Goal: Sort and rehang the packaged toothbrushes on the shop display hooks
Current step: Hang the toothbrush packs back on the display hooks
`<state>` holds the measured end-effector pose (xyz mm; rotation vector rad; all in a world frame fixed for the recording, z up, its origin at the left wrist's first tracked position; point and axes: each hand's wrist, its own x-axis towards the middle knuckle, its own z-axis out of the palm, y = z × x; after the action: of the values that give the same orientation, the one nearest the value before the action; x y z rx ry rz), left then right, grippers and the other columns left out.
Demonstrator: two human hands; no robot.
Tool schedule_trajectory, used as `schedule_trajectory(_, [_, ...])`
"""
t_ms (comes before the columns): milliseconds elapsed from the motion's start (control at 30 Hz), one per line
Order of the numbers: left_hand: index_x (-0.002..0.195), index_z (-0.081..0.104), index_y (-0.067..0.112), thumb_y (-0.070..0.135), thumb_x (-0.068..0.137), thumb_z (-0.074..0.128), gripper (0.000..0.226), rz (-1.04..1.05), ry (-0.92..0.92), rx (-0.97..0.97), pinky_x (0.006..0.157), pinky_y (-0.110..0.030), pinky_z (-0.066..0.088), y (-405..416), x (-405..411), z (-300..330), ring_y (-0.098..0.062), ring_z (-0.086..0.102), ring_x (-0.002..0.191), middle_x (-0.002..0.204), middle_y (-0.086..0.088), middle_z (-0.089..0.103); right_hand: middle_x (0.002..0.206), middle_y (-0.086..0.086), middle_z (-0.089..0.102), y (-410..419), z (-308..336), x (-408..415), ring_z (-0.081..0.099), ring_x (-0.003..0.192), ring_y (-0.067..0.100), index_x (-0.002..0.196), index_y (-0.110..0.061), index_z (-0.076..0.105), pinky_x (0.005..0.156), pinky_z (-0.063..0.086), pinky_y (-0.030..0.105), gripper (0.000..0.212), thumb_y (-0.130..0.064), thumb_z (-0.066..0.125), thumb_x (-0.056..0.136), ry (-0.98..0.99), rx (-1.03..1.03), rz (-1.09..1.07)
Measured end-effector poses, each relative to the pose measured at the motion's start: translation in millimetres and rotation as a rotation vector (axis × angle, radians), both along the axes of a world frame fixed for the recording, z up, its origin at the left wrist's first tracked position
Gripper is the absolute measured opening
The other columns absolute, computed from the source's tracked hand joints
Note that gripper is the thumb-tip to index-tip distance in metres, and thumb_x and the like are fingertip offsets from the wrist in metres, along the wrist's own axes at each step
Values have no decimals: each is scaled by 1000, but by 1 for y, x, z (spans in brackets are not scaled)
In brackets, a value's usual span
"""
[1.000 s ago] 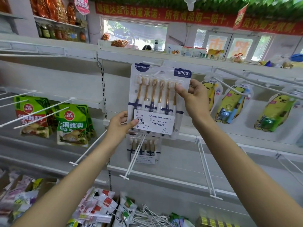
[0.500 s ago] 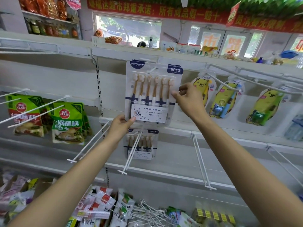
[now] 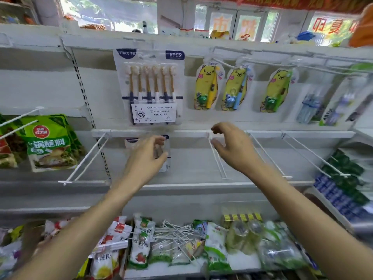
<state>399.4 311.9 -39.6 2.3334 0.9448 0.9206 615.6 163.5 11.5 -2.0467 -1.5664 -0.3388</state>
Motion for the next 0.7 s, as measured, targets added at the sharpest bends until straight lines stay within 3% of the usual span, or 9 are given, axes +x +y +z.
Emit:
schedule_trajectory(100, [129,54,24,32,86,66,45,-83,158,262,102,-43,42,-31,21,3,-24,52,119,125,3,59,123,5,64,-40,-7,5,58,115,27,126,-13,58,90,51,44,33,-22,65,94,-53,-25,-39])
schedule_trajectory(267, [128,52,20,41,84,58,50,-193,224,470,96,-44,46,-93,65,14,-27,50,116,125,-3,56,129,6,59,-114,-15,26,53,119,29,131,-14,56,86,50,43,42,-24,67,91,-142,-63,-136])
schedule_trajectory(333, [131,52,19,40,85,63,52,-237,235,537,100,-43,44,-119,86,17,-27,50,119,127,-4,55,131,7,60,-146,-18,38,54,120,31,134,-13,55,91,49,43,47,-24,69,90,-181,-83,-161])
schedule_trajectory(500, [138,49,16,38,87,65,57,-376,246,633,115,-47,34,-191,151,22,-29,45,133,139,-7,51,139,8,56,-241,-25,79,51,128,30,140,-10,52,106,44,45,55,-26,69,90,-226,-92,-242])
schedule_trajectory(700, [133,52,19,35,85,67,52,-478,205,589,99,-42,45,-293,231,15,-25,50,122,131,-2,53,135,9,58,-359,-36,142,51,128,32,137,-9,55,108,43,46,54,-25,69,87,-204,-87,-343])
